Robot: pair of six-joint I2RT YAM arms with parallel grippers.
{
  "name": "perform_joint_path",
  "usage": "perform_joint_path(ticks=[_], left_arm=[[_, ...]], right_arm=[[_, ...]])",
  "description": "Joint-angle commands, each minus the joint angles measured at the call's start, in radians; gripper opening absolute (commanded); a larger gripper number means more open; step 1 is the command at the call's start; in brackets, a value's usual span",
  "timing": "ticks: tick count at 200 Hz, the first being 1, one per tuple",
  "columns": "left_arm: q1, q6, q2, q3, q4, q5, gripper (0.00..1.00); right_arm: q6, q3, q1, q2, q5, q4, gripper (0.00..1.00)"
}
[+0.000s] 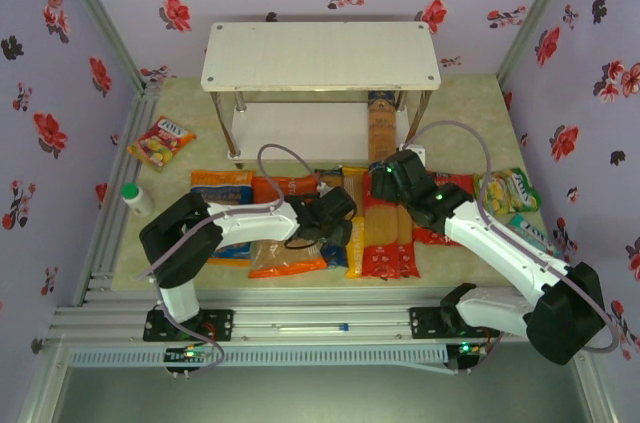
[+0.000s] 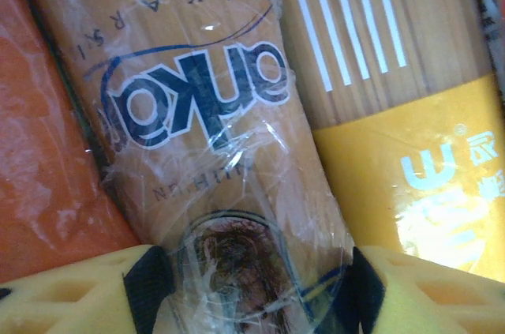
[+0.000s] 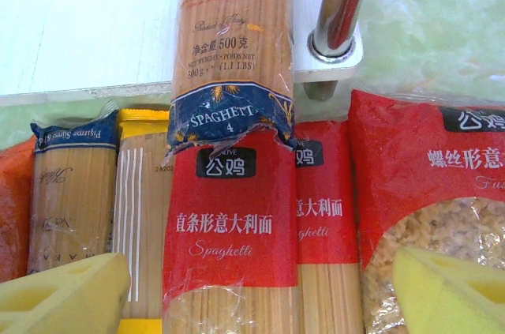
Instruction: Place and organize the pasta boxes and bags onto the shelf
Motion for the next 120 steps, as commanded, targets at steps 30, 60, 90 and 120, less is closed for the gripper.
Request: perform_joint_path(ticks=[30,60,90,120], left_arm=[[0.031,-0.025,0.056,-0.094,-0.026,0.076,0.43],[0.045,-0.015,0.022,-0.113,-0.011,0.100,0.00],[0.068,0.002,-0.049,-0.138,0.001,0.113,0.00],[0.086,0.035,-0.141,-0.158,0.006,0.122,0.00]], right_arm=[[0.010,-0.010,0.006,-0.025,-0.002,0.006,0.87],[0.012,-0.002,0.006,-0.028,-0.002,-0.004,0.87],[0.013,0.009,0.006,-0.028,-0.002,-0.011,0.87],[0.016,0.016,0.006,-0.026,0.005,-0.012,0.87]])
